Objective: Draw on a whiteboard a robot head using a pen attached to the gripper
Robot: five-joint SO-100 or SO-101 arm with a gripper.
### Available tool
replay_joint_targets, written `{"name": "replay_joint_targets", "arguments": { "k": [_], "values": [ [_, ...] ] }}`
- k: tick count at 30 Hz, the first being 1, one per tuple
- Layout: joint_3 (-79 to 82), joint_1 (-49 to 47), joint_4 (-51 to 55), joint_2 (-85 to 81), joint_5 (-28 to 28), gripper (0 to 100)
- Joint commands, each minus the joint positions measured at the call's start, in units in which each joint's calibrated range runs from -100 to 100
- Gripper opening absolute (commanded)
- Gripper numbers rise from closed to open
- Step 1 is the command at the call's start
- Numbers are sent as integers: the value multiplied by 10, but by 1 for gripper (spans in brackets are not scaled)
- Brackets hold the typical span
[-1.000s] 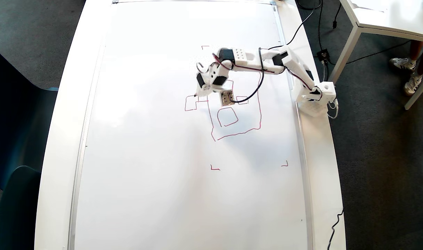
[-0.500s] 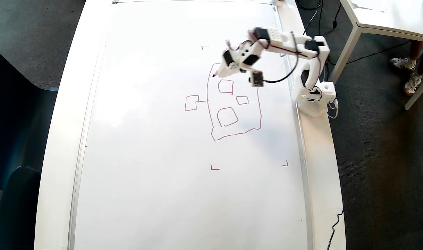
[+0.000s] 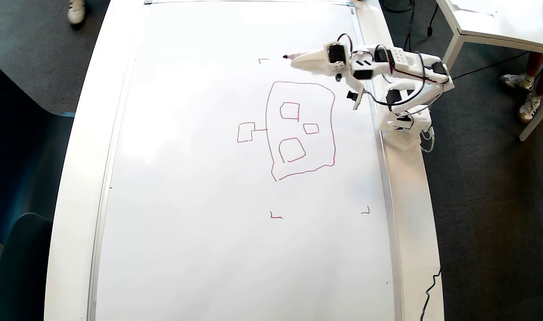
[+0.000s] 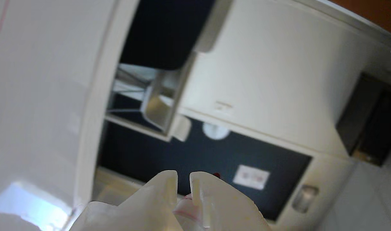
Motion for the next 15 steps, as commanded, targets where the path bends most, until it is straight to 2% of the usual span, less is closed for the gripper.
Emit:
{"name": "replay_joint_targets", "arguments": {
  "k": [1, 6, 12, 15],
  "values": [
    [58, 4, -104, -107, 1, 1],
    [130, 4, -184, -238, 0, 1],
    [326, 4, -424, -404, 0, 1],
    [374, 4, -513, -444, -3, 1]
  ]
}}
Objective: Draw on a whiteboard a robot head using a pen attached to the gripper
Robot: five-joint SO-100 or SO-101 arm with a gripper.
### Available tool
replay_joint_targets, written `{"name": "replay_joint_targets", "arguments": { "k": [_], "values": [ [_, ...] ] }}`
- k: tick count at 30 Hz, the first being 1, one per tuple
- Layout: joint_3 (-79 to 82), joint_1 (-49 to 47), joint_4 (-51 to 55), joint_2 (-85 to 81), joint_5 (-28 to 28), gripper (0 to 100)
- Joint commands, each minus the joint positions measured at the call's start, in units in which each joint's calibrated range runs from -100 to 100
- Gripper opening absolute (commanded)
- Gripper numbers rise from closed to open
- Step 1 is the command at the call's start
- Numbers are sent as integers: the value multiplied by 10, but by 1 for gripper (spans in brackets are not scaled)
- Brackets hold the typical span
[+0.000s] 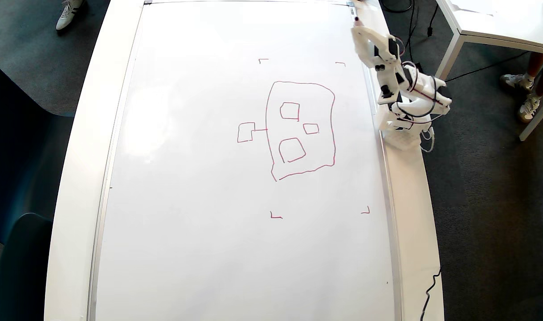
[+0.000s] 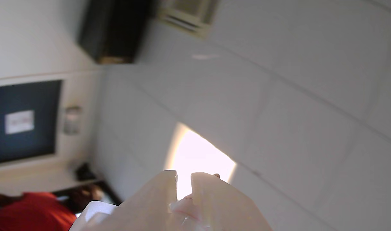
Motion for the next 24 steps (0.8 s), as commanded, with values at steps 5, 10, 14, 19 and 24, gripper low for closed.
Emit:
{"name": "replay_joint_targets", "arguments": {
  "k": [5, 10, 14, 19, 24],
  "values": [
    [77, -3, -280, -70, -2, 1],
    [88, -3, -385, -70, -46, 1],
    [100, 3, -467, -70, -133, 1],
    [129, 2, -600, -70, -143, 1],
    [154, 3, -697, -70, -143, 1]
  ]
}}
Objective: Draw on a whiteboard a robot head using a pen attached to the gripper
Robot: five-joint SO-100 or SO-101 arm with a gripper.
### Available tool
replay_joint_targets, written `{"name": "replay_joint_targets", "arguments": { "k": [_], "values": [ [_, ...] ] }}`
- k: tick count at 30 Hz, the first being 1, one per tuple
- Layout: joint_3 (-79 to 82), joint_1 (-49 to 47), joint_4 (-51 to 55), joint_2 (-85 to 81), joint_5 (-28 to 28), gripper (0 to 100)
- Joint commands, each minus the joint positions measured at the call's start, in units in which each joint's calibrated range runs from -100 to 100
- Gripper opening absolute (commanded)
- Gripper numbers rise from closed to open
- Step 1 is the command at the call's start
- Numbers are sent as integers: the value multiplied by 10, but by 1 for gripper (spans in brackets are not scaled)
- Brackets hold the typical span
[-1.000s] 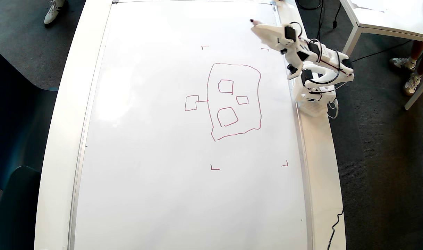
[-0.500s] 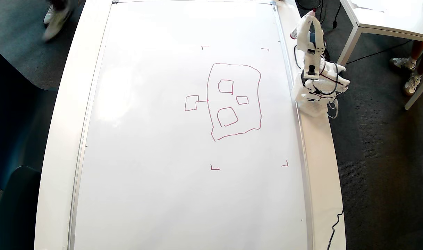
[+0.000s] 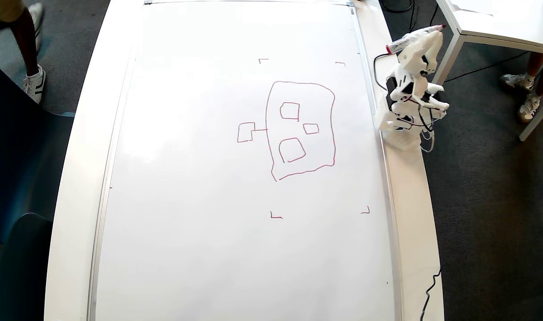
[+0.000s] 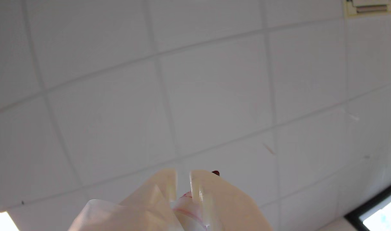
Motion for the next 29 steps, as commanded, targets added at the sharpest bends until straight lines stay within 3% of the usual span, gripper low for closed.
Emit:
{"name": "replay_joint_targets", "arguments": {
  "k": [1, 29],
  "values": [
    [6, 3, -64, 3, 0, 1],
    [6, 3, -84, 2, 0, 1]
  ]
}}
